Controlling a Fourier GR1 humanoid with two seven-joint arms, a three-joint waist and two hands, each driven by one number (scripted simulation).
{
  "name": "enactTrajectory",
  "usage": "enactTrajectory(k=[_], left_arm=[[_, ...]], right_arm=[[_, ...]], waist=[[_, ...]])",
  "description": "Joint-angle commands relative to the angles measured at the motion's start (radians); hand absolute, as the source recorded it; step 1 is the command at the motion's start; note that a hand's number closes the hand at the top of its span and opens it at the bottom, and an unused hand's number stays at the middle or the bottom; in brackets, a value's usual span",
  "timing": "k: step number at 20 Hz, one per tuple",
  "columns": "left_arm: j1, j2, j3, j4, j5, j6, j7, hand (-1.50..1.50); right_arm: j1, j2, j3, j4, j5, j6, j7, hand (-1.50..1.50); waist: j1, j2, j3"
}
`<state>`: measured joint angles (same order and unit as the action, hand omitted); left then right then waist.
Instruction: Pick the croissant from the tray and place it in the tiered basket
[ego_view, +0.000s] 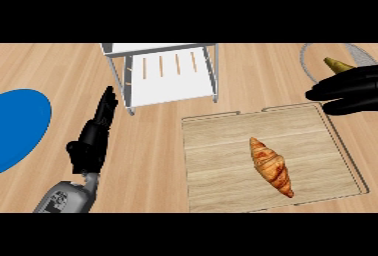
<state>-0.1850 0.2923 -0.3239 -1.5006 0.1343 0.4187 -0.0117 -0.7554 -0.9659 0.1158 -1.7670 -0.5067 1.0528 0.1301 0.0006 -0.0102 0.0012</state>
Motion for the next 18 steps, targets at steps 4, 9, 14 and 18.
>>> enactTrajectory(k=[4, 9, 14, 18], left_arm=[[0.013, -0.015, -0.008, -0.031, -0.030, 0.029, 0.018, 0.00], [0.003, -0.021, 0.001, -0.048, -0.038, 0.011, 0.057, 0.00], [-0.018, -0.027, 0.066, 0.034, -0.014, -0.049, 0.003, 0.00], [0.006, -0.047, 0.008, -0.102, -0.068, -0.008, 0.093, 0.00]], right_arm=[[0.035, 0.012, 0.083, -0.339, 0.255, 0.023, 0.073, -1.50], [0.067, 0.051, 0.184, -0.448, 0.287, -0.018, 0.215, -1.50], [0.146, 0.109, 0.221, -0.536, 0.373, 0.000, 0.269, -1.50], [0.084, 0.136, 0.301, -0.502, 0.378, 0.015, 0.370, -1.50]], waist=[[-0.004, 0.005, 0.000], [-0.002, 0.006, -0.002], [-0.007, 0.009, -0.002], [0.005, 0.006, -0.003]])
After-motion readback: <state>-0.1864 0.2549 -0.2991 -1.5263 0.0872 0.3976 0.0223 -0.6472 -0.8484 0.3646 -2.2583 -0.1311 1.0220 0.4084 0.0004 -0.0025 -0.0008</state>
